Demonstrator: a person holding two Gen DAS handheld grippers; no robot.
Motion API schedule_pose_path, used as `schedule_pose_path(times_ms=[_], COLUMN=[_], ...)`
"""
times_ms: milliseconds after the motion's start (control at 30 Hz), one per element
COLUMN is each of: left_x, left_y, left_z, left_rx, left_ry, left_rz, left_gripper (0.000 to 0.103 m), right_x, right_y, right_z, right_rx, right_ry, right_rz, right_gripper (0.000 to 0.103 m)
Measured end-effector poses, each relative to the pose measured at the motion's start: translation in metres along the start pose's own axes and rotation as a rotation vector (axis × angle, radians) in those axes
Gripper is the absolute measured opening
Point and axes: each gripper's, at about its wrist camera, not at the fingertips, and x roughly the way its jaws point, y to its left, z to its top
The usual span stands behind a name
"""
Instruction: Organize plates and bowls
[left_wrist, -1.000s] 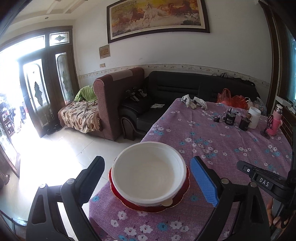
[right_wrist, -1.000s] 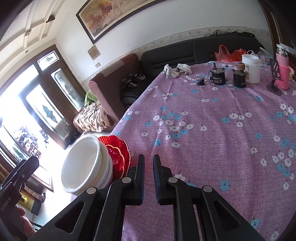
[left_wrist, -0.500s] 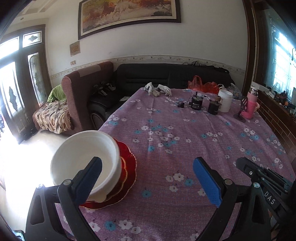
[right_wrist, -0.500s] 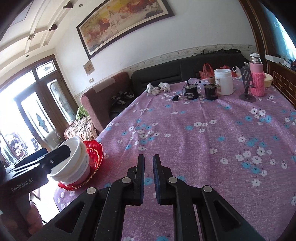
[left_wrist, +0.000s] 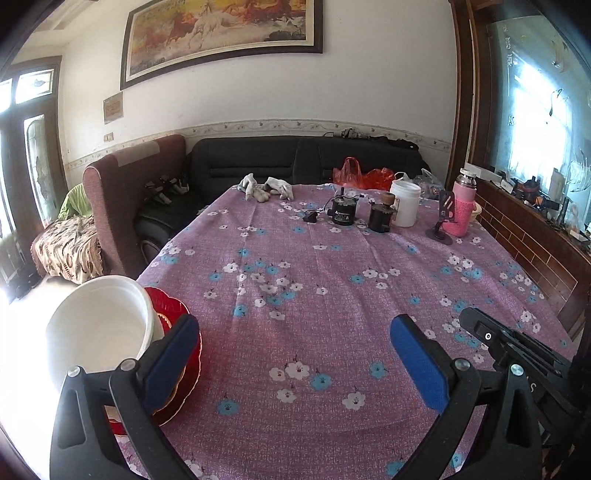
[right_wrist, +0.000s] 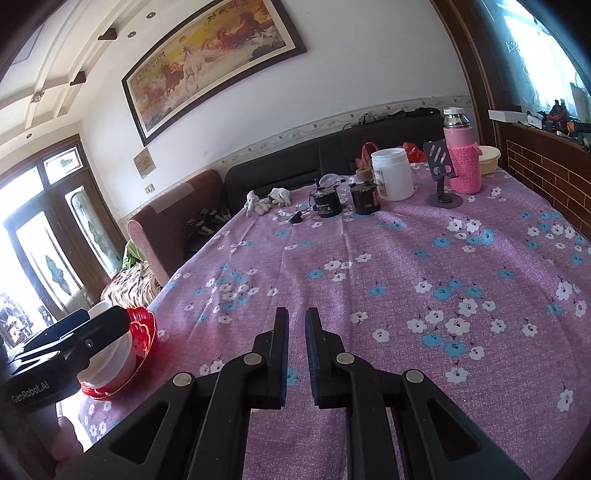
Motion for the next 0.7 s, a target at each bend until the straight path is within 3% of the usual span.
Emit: schedule_pose_path(times_ms=[167,300,533,700], left_x=[-0.006,-0.030,-0.070,-0.088], left_y=[0.013,0.040,0.105,0.141], left_z=[-0.004,-0.008,-0.016,-0.028], left_rx=[-0.019,-0.055,-0.146,-0.193], left_ry=[-0.001,-0.029,-0.044,-0.031], left_rz=[0.059,0.167,0.408,0.500], left_gripper=[0.103,0.103,0.103,0.103], right_x=[-0.007,-0.010,0.004,0.015], right_y=[0.011,0.035,0.104,0.160], right_z=[0.000,-0.001,-0.012,-0.026], right_rx=[-0.024,-0.061,-0.118,-0.182], right_ry=[-0.036,-0.043,0.018,0.058], right_rz=[0.069,0.146,0.326,0.414], right_gripper=[0.012,0.012,0.013,0.013])
